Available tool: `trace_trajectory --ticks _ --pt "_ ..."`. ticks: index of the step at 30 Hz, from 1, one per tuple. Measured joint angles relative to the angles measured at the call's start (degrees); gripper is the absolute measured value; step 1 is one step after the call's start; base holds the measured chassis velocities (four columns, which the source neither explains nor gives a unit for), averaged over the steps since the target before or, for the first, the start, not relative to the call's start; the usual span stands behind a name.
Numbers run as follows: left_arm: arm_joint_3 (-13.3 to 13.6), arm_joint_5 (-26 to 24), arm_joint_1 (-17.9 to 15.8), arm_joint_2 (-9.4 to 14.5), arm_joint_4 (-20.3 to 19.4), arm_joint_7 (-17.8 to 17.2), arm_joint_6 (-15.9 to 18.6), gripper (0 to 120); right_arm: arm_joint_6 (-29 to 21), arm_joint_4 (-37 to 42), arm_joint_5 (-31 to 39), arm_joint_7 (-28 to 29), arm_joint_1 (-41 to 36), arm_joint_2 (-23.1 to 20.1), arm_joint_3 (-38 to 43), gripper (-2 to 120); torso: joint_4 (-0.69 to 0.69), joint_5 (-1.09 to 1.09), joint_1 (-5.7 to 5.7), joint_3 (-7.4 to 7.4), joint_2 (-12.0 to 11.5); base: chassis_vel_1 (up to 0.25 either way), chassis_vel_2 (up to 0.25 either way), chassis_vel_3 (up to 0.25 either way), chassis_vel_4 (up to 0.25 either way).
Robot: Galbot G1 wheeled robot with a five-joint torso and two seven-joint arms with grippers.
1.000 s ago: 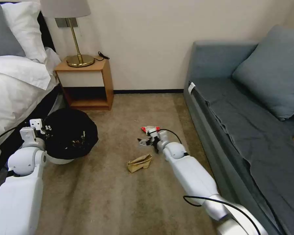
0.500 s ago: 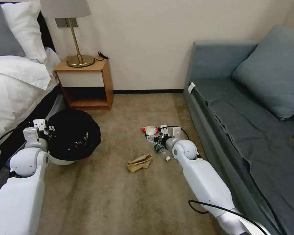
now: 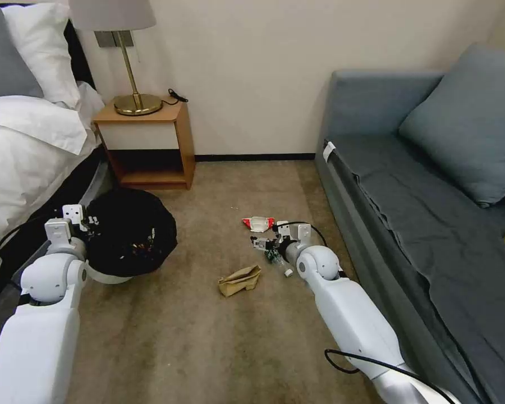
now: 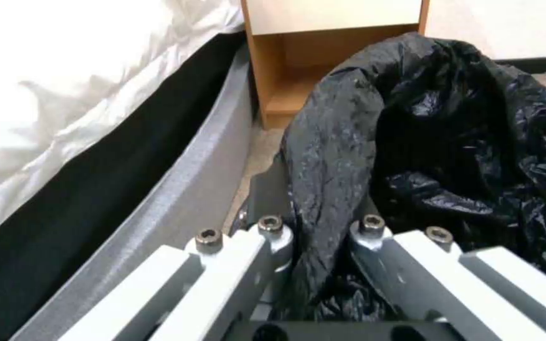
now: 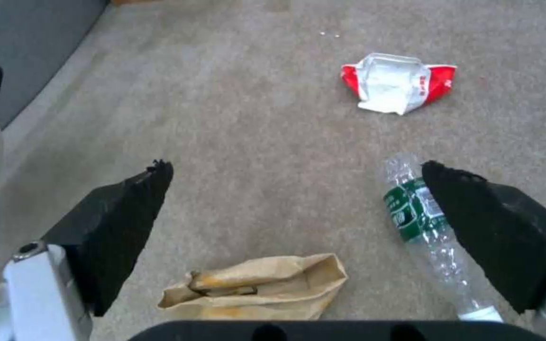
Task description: Pick up the trash bin, then pick up the garbage on the floor and place it into the trash bin.
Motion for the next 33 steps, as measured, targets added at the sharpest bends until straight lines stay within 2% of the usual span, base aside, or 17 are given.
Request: trace_trajectory --ticks 33 --pt "0.22 0.56 0.15 -0.25 0.77 0.57 -0.99 4 1.29 -2.14 -2.57 -2.17 0.08 0.44 -0.19 100 0.00 -0.01 0.00 0.00 0.01 -0.066 0.076 0.075 -0.074"
